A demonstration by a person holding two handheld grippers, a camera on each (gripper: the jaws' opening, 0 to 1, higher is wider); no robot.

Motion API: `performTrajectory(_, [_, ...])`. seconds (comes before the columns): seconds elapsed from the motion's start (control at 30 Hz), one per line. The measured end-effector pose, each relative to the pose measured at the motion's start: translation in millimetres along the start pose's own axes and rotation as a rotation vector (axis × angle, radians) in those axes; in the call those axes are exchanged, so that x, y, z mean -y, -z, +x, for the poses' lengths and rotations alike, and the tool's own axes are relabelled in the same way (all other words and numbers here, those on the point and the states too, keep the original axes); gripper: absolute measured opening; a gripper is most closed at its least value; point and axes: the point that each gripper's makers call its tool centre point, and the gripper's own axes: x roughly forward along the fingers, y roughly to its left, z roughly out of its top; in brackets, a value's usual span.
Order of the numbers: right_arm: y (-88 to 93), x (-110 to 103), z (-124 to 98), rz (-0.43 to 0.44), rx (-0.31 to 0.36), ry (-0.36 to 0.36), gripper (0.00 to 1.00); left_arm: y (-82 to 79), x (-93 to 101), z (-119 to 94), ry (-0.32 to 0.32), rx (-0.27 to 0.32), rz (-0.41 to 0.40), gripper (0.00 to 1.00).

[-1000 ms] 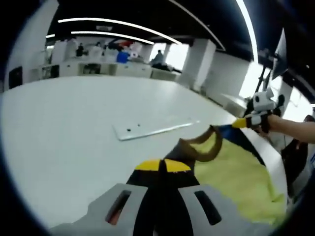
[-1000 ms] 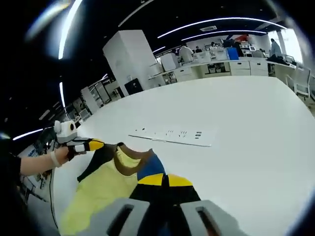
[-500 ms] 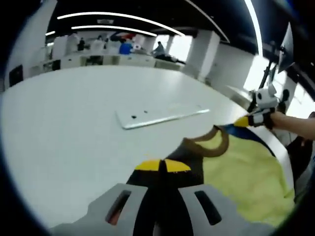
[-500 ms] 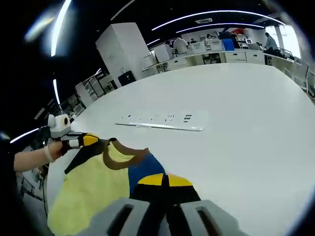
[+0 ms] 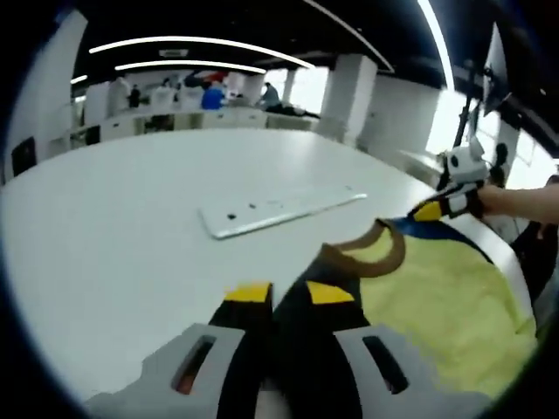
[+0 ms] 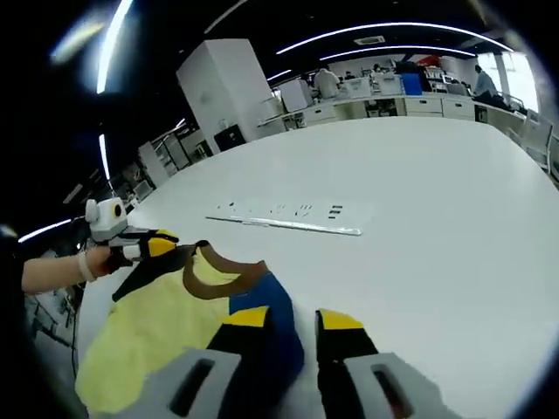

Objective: Fold the garment on the visible template until the final outline fits inside the template.

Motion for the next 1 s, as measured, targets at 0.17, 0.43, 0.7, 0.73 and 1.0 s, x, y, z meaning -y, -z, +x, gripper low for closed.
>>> performTrajectory(0.17, [-4.3,-7.0,-4.5,-0.060,0.020,-0.020,0.56,-1.6,11.6,-6.1,0.049,0.000,0.057,0.51])
performTrajectory(0.43, [0.6,-21.1,-15.9,-0.139,-0.002,-0.053,0.89,-10.6,34.7,-18.0,0.147,0.000,0.101,0.84])
performTrajectory(0.7, [5.6,-36.0,-29.4,-0.126,-0.010,-0.077,1.00,-5.7,49.0,-35.3,0.185,-0.032,0.142,0.98])
performTrajectory(0.73, [6.5,-37.5,-31.4,-0.128,-0.010,-0.075,1.00,-6.0,50.3,-37.4,0.188,-0.031,0.138,0.99])
performTrajectory(1.0, [12.8,-48.9,-57.4,-0.112,0.015,-0.072,0.99,-10.9,58.3,-63.2,0.197,-0.028,0.125,0.99])
